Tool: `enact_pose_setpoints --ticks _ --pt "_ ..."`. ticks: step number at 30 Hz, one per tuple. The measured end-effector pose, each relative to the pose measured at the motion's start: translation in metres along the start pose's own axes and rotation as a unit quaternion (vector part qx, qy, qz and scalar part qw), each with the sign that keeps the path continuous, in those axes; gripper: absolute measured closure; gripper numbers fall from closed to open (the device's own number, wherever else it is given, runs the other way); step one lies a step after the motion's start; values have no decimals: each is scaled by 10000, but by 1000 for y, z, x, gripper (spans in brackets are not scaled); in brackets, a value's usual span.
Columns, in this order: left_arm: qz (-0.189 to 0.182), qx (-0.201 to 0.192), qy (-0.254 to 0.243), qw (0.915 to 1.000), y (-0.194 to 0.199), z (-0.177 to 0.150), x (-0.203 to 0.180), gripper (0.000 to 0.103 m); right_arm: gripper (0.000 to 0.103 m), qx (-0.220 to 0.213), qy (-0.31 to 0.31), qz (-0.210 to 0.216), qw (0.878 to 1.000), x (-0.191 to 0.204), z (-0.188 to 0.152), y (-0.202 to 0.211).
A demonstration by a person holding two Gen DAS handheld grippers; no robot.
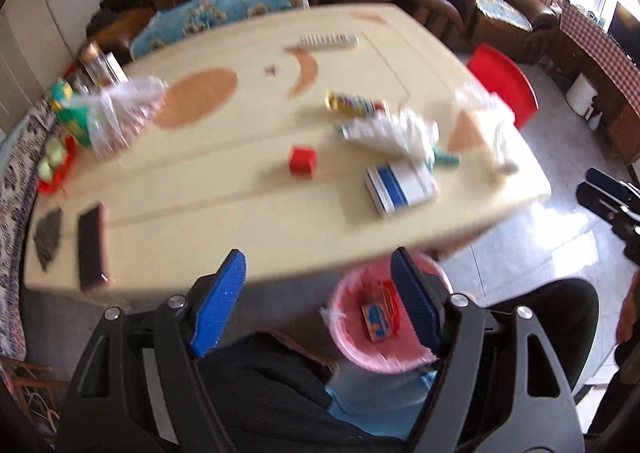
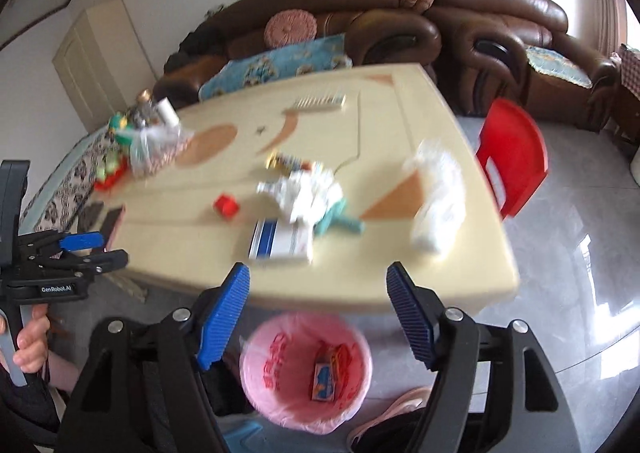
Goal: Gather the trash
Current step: 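Raise both tools from the bin back toward the table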
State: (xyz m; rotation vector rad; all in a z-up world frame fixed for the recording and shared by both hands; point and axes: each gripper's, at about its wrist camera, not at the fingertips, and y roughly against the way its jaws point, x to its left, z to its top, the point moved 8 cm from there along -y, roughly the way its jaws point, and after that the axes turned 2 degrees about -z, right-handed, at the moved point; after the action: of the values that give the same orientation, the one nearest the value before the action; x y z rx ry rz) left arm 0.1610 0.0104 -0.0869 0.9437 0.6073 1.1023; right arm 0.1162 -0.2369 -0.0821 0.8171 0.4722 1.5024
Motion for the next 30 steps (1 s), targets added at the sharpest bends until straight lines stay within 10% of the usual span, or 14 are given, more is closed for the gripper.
enact_pose_setpoints --ticks 30 --pt "-89 824 -403 9957 -98 69 4 29 29 695 -671 -205 9951 -78 46 -84"
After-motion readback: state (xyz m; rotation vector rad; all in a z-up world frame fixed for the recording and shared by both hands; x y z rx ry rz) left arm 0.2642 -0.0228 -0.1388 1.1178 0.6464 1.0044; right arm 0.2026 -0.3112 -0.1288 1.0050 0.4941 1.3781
